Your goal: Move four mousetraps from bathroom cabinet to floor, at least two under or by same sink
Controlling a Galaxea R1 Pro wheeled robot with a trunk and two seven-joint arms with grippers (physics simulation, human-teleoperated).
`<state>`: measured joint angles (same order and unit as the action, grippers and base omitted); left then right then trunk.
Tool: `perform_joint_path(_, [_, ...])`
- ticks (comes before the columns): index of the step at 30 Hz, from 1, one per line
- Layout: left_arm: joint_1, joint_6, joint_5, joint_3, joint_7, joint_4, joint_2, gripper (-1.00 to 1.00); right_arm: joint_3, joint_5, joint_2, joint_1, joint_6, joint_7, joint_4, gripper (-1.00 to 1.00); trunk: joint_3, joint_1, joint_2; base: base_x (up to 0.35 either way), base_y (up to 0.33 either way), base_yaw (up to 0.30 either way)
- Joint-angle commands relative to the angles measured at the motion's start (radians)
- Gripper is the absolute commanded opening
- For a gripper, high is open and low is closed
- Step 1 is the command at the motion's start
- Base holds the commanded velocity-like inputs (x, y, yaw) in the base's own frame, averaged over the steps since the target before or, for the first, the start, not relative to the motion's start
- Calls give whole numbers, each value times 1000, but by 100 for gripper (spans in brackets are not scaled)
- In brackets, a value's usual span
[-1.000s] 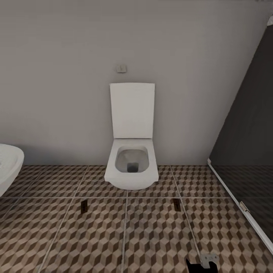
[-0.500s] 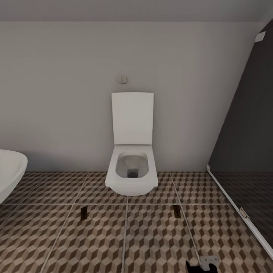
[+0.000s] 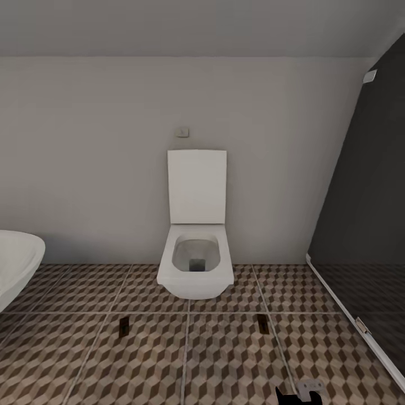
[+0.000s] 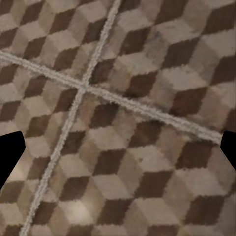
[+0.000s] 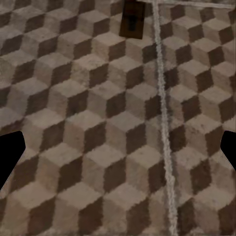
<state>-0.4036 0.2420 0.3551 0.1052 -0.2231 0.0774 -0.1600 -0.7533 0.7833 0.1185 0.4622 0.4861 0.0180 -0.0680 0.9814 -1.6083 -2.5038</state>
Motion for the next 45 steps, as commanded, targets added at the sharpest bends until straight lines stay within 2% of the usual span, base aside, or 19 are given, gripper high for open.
perform_joint_path(1, [-1, 6, 7, 8, -1, 4, 0, 100, -6, 1, 1, 1, 5, 2, -4, 100, -3, 1, 0, 0, 0, 0])
perform_joint_path(18, [-1, 5, 7, 8, -1, 4, 7, 100, -6, 1, 1, 1, 5, 2, -4, 100, -69, 8, 4, 0, 0, 0])
perform_joint_path(45, [-1, 4, 7, 8, 8, 4, 7, 100, -6, 1, 1, 1, 5, 2, -4, 100, -153, 112, 193, 0, 0, 0])
